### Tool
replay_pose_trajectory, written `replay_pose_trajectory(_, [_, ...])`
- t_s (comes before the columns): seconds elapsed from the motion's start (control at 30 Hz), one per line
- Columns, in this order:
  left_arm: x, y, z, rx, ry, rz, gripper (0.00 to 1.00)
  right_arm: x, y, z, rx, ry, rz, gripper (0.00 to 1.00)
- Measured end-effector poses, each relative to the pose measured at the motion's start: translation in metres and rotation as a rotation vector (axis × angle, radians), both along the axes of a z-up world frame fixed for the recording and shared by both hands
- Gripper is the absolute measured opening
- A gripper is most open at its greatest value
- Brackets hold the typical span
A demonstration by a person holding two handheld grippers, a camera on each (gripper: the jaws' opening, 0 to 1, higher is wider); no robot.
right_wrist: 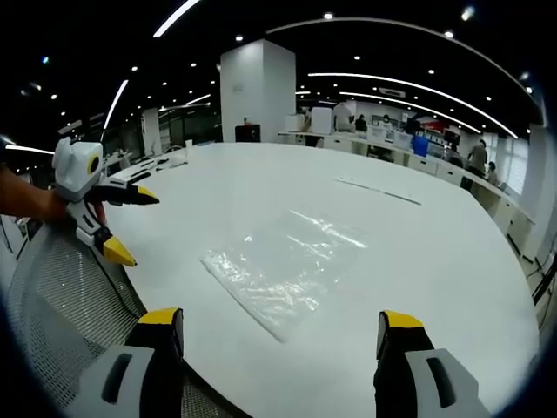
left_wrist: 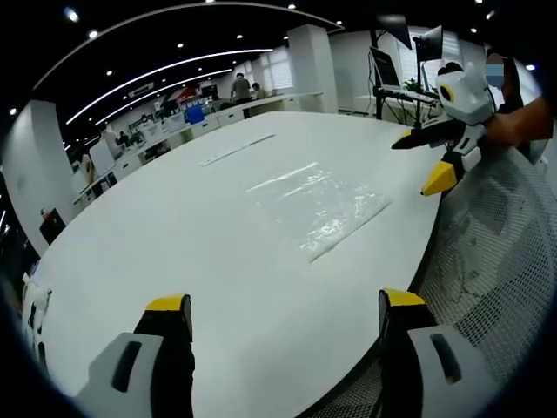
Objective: Open the resealable bag by pulling the two sides of the seal apart until the entire bag opening is separated and visibly accessible.
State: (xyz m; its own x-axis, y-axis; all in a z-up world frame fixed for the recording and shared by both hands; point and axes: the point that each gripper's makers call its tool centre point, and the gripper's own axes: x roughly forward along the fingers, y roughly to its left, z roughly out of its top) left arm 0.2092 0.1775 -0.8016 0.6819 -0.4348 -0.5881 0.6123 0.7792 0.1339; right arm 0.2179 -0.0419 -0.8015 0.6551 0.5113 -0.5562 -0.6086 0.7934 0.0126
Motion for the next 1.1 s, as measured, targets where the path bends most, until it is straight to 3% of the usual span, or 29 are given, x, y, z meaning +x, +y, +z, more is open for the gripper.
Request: replay_pose_trajectory(1.1, [0.0022,0.0036,-0.0038,0.001,0.001,0.001,0.87,0.0007,-0.0024,-0.0003,0.001,0.007,-0.016,0.91])
